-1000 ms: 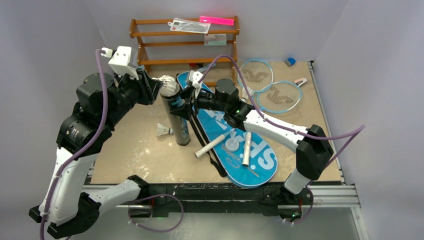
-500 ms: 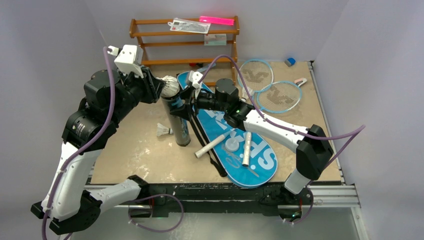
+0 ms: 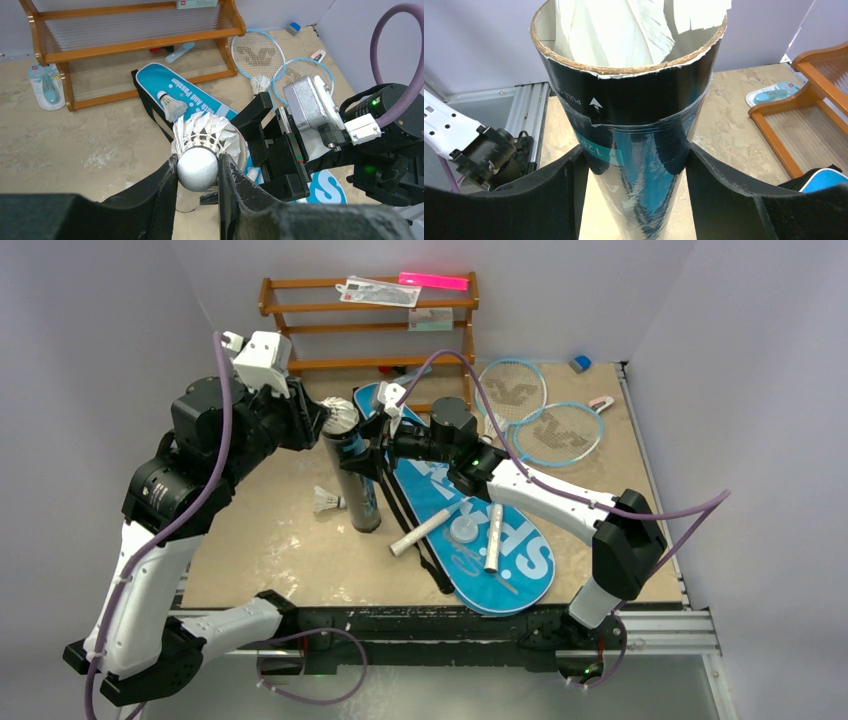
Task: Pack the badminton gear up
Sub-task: Place the shuttlecock at the shuttle tube.
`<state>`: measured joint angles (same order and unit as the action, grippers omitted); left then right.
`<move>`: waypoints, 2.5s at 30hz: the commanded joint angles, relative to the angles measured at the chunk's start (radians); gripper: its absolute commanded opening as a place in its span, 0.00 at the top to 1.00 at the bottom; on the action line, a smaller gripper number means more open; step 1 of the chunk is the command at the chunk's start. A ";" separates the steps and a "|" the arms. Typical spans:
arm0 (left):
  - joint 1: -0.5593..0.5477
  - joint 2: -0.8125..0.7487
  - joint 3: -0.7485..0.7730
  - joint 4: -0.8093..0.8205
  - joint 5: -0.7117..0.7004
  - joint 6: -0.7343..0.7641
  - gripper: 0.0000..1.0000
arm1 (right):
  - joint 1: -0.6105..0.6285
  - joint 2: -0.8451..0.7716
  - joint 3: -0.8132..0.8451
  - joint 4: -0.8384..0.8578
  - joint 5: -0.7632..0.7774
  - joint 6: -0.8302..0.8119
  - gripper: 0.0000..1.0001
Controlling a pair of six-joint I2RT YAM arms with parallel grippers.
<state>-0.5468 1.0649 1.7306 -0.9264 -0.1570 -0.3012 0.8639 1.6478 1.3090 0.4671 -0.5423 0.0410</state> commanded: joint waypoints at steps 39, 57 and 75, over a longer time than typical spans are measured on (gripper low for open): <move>-0.005 0.041 0.117 -0.105 0.075 0.048 1.00 | 0.007 -0.136 0.128 -0.131 0.089 -0.113 0.01; -0.005 0.036 0.123 -0.105 0.089 0.050 1.00 | 0.006 -0.148 0.268 -0.213 0.074 -0.248 0.01; -0.005 0.030 0.126 -0.106 0.096 0.050 1.00 | 0.048 -0.013 0.496 -0.487 -0.014 -0.443 0.01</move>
<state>-0.5468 1.1069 1.8271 -1.0370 -0.0738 -0.2684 0.8909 1.6096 1.7432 0.0475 -0.5564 -0.3214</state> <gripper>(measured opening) 0.284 0.987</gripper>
